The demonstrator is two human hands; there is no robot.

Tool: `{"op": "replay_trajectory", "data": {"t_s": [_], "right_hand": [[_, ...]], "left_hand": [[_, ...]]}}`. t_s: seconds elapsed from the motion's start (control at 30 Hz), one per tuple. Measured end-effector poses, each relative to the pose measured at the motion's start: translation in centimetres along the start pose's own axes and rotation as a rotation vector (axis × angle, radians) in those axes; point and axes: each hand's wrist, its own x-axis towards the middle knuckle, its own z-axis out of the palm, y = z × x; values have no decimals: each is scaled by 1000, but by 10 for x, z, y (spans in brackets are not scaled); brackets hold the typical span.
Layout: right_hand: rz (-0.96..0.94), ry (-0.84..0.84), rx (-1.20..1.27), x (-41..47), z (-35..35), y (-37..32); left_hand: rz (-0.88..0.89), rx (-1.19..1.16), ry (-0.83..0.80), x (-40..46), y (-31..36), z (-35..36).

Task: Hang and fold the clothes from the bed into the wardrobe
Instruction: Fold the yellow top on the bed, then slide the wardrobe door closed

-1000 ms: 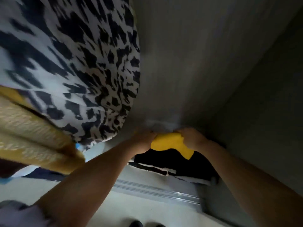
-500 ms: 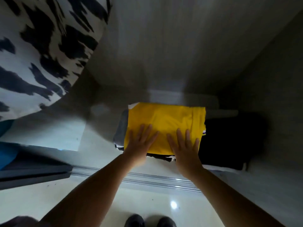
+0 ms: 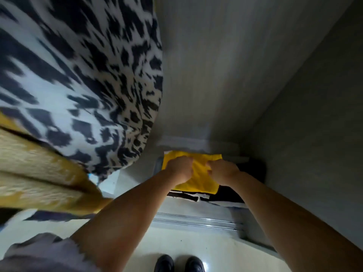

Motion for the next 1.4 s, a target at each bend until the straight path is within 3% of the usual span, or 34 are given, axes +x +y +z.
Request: {"op": "replay_trajectory", "data": {"t_s": [0.2,0.4,0.7,0.83,1.0,1.1,1.3,1.4], "right_hand": [[44,365,123,-88,-108,-20],[-12,378,275,-156,-187,-42],[-122,532,136,-240,-254,-93],[-221,623,88,-276,-286,-163],[-475,1026,229,-334,-318,-291],[-621,1164,292,-360,-328,-364],[-716,1123,342,-374,-345,-475],[-718,1029,460,-375,-355,-519]], "left_hand": [[-33,-256,309,-83,24,-128],[-30,-293,419,-149,25,-205],[-25,-254,613,-247,23,-268],[-6,-197,729,-312,-5,-292],[20,-136,941,-417,-58,-313],[42,-178,1131,-470,-97,-319],[-66,-419,1472,-524,-161,-325],[-130,-604,1380,-528,-181,-326]]}}
